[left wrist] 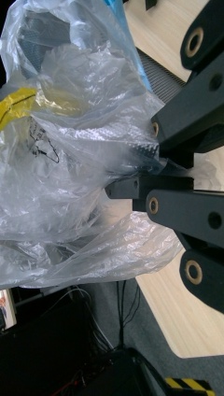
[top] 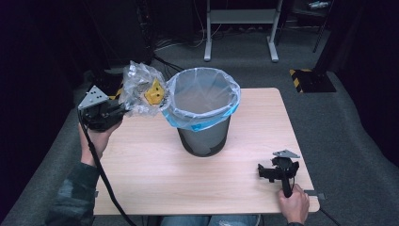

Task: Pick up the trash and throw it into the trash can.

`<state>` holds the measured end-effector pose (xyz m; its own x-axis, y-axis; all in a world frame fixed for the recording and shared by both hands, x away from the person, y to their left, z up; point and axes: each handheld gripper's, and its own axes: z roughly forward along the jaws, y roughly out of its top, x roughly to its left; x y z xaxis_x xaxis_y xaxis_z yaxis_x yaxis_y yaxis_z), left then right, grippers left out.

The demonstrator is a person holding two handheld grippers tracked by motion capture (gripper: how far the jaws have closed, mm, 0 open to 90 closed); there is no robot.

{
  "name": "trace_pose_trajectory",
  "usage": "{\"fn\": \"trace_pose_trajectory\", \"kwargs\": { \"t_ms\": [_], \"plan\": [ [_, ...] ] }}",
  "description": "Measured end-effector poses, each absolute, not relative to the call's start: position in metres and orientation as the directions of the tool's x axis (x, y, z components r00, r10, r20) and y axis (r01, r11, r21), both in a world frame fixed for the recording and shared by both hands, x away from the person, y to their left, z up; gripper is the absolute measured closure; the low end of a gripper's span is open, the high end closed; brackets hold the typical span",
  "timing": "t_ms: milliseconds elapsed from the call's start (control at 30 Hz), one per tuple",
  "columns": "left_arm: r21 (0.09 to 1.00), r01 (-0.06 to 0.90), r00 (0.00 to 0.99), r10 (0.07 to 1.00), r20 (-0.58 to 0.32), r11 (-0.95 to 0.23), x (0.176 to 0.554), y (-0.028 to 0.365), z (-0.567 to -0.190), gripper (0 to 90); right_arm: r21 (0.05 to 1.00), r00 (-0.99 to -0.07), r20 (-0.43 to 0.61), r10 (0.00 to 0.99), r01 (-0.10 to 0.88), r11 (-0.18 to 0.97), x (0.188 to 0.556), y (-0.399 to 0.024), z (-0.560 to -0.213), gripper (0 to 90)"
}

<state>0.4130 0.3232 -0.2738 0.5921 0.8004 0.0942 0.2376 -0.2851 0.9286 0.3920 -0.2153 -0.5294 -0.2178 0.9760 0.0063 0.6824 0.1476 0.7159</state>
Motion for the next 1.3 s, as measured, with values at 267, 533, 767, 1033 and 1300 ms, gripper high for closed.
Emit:
{"fn": "trace_pose_trajectory", "kwargs": {
  "t_ms": [267, 533, 767, 1033, 1300],
  "plan": [
    [0.926, 0.217, 0.607, 0.786, 0.120, -0.309, 0.422, 0.307, -0.260, 88.2, 0.715, -0.220, 0.006, 0.975, 0.683, 0.150, 0.392, -0.216, -0.529, 0.0],
    [0.921, 0.195, 0.626, 0.766, 0.148, -0.338, 0.430, 0.288, -0.248, 88.1, 0.709, -0.211, 0.007, 0.977, 0.690, 0.144, 0.391, -0.217, -0.529, 0.0],
    [0.918, 0.194, 0.641, 0.753, 0.148, -0.345, 0.437, 0.275, -0.244, 88.1, 0.714, -0.205, 0.005, 0.979, 0.686, 0.140, 0.392, -0.217, -0.529, 0.0],
    [0.916, 0.201, 0.666, 0.734, 0.133, -0.348, 0.450, 0.259, -0.242, 88.1, 0.715, -0.208, 0.006, 0.978, 0.684, 0.141, 0.392, -0.217, -0.529, 0.0],
    [0.907, 0.219, 0.691, 0.714, 0.115, -0.359, 0.466, 0.241, -0.243, 88.1, 0.716, -0.209, 0.007, 0.978, 0.684, 0.141, 0.392, -0.217, -0.529, 0.0]
  ]
}}
